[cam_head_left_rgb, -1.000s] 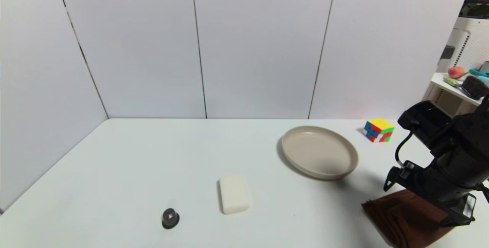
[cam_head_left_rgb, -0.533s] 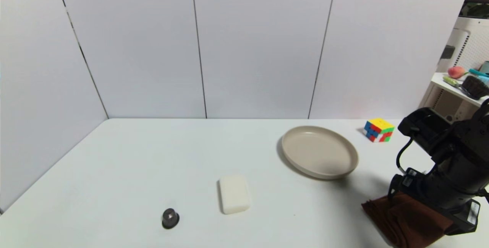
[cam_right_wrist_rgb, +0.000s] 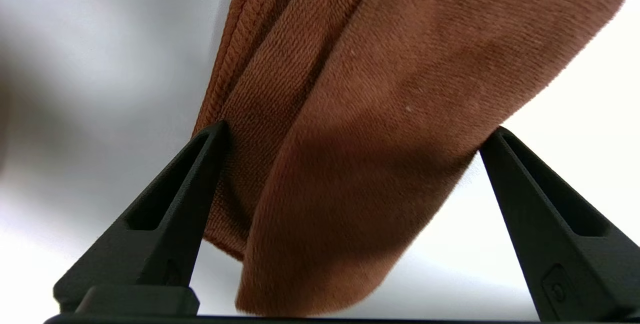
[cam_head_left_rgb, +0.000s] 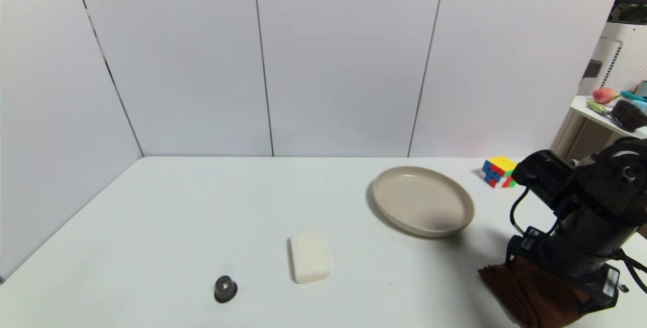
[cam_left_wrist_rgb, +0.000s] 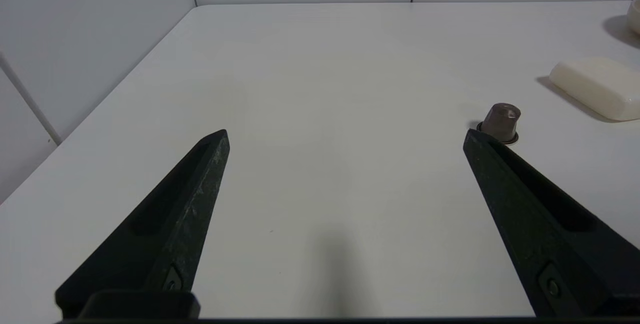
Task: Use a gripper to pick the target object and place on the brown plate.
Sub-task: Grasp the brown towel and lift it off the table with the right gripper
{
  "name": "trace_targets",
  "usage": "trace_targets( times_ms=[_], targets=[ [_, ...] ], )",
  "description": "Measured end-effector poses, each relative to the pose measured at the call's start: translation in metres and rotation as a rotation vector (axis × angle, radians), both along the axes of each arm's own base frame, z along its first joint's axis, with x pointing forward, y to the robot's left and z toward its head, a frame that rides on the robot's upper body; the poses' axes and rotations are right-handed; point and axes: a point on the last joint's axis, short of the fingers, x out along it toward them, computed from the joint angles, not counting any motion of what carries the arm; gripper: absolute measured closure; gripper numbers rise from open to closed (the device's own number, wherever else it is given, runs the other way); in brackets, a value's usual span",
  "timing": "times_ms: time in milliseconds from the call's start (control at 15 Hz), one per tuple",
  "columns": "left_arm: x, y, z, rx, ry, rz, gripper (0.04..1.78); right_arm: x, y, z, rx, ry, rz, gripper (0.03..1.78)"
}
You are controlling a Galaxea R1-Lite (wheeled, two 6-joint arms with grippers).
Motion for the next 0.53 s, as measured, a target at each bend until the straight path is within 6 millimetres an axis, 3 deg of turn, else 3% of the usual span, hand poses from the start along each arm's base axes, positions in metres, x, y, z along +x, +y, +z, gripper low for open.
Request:
trace_targets(
  times_ms=[267, 533],
  targets=[
    [0.0000, 0.0000, 0.0000, 0.000, 0.000, 0.000, 0.13, 0.0013, -0.0012, -0.0103, -0.003, 0.021, -0.003, 0.76],
    [0.0000, 0.0000, 0.0000, 0.000, 0.000, 0.000, 0.13, -0.0005, -0.0016, -0.0107, -0.007, 0.023, 0.011, 1.12]
  ],
)
